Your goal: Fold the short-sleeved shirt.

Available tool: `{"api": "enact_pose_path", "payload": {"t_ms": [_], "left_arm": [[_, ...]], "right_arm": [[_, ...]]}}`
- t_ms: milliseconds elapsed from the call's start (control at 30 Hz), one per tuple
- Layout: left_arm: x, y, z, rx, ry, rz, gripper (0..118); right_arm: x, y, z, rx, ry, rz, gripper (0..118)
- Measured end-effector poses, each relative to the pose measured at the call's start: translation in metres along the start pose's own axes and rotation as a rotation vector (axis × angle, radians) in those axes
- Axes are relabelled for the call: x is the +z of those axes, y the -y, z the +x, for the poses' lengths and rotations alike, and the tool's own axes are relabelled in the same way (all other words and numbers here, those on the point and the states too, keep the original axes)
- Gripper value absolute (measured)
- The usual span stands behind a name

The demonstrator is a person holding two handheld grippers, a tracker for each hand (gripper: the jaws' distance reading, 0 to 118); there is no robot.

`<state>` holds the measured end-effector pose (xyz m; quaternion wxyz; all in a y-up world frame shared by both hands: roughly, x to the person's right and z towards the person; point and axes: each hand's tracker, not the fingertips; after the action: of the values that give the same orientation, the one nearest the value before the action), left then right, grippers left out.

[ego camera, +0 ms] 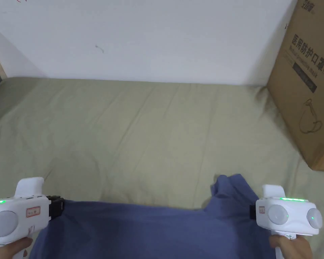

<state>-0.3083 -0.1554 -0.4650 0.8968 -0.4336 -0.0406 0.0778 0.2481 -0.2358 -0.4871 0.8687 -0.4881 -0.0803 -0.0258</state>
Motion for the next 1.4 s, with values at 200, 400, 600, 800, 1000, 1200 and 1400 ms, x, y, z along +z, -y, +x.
{"api": "enact_pose_path", "payload": {"t_ms": [200, 400, 600, 800, 1000, 1200, 1400], "left_arm": [[0.026, 0.014, -0.002, 0.019, -0.007, 0.02, 2], [0.082, 0.035, -0.015, 0.028, -0.016, 0.074, 2], [0.124, 0.083, -0.033, 0.028, -0.005, 0.053, 2], [0.125, 0.156, -0.045, 0.019, -0.045, -0.056, 2], [0.1, 0.209, -0.047, 0.012, -0.092, -0.159, 2], [0.096, 0.21, -0.049, 0.014, -0.11, -0.132, 32], [0.147, 0.162, -0.021, 0.018, -0.016, 0.06, 99]], "right_arm": [[0.084, 0.013, 0.008, -0.012, -0.095, 0.175, 0], [0.196, 0.062, 0.03, -0.017, -0.184, 0.321, 0], [0.25, 0.141, 0.042, -0.06, -0.236, 0.317, 0], [0.231, 0.215, 0.046, -0.128, -0.221, 0.186, 0], [0.177, 0.254, 0.049, -0.204, -0.135, 0.016, 0], [0.191, 0.247, 0.043, -0.187, -0.117, 0.035, 26], [0.264, 0.192, 0.031, -0.102, -0.13, 0.312, 100]]}}
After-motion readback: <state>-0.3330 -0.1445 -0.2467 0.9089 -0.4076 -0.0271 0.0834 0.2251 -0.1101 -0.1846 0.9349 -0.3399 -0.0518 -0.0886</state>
